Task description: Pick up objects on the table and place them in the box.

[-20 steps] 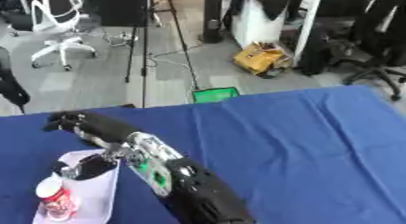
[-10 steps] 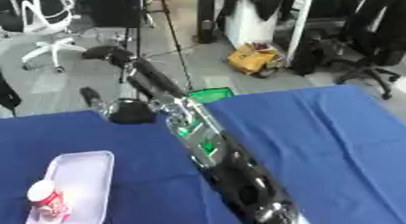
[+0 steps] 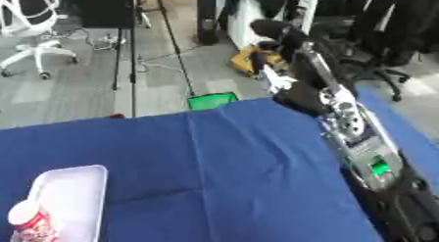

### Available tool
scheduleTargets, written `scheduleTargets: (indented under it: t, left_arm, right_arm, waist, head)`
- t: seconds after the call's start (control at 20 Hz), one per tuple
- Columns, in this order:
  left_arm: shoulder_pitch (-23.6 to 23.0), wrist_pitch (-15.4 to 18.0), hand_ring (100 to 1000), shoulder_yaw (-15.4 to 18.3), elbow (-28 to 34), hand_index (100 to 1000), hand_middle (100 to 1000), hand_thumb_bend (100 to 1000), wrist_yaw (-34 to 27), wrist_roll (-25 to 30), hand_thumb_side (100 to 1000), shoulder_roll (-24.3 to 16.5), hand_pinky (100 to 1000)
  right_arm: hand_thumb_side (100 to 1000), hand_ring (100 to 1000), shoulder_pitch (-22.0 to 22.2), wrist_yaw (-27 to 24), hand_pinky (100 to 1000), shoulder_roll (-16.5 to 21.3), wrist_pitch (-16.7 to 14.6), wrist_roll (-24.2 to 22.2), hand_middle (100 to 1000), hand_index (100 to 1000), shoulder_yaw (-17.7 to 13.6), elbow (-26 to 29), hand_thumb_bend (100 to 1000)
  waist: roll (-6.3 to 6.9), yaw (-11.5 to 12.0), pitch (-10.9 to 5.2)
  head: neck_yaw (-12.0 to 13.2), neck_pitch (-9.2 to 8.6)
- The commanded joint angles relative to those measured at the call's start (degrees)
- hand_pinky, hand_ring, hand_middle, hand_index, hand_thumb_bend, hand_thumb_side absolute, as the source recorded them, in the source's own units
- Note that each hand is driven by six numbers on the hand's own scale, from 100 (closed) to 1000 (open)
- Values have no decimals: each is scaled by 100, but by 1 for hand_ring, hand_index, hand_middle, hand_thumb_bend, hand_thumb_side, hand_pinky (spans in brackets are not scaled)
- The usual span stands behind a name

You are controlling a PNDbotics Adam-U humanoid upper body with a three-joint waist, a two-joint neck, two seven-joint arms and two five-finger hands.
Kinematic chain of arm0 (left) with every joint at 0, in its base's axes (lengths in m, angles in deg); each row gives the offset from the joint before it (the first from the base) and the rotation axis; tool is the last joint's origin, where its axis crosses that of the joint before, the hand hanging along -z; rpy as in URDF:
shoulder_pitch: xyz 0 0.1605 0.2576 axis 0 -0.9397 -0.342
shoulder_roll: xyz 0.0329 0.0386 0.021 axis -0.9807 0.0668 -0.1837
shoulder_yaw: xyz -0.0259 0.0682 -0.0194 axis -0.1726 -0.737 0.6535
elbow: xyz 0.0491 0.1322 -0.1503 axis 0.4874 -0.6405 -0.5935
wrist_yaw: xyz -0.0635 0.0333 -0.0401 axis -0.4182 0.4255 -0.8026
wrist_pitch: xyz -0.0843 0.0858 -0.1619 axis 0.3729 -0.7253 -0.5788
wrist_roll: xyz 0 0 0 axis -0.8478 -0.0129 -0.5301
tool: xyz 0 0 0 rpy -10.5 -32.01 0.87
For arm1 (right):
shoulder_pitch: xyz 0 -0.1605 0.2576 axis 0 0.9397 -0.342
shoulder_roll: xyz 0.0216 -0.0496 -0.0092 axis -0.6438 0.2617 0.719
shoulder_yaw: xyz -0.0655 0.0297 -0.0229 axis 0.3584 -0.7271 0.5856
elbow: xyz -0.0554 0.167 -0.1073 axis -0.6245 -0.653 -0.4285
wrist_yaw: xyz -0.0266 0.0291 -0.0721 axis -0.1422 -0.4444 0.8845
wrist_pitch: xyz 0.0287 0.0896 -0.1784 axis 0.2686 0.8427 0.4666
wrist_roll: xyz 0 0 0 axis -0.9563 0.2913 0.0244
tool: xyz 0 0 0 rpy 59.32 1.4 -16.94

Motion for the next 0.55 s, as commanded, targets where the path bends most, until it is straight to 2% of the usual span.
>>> scheduleTargets:
  t: [0.05, 0.15, 0.4, 0.55]
  left_arm:
    - [24, 2, 734, 64, 73, 968, 827, 530, 42, -35, 795, -122, 662]
    - [4, -3, 733, 66, 64, 967, 827, 529, 52, -40, 797, -111, 661]
    - [-72, -10, 733, 70, 40, 965, 827, 530, 66, -31, 797, -88, 662]
    - [-127, -12, 733, 68, 29, 965, 827, 530, 72, -28, 798, -89, 662]
  right_arm:
    - [461, 926, 242, -13, 881, -13, 93, 163, 828, 886, -285, 334, 215]
    - [465, 923, 415, 25, 878, -113, 146, 199, 822, 886, -350, 413, 211]
    - [471, 920, 794, 133, 875, -431, 231, 286, 813, 879, -488, 590, 205]
    - [471, 917, 953, 192, 872, -580, 269, 310, 810, 874, -541, 696, 204]
  waist:
    - [68, -47, -67]
    - [72, -71, -91]
    - [95, -120, -160]
    - [78, -139, -192]
  head:
    - [175, 220]
    - [296, 314]
    - [942, 572]
    - [1114, 658]
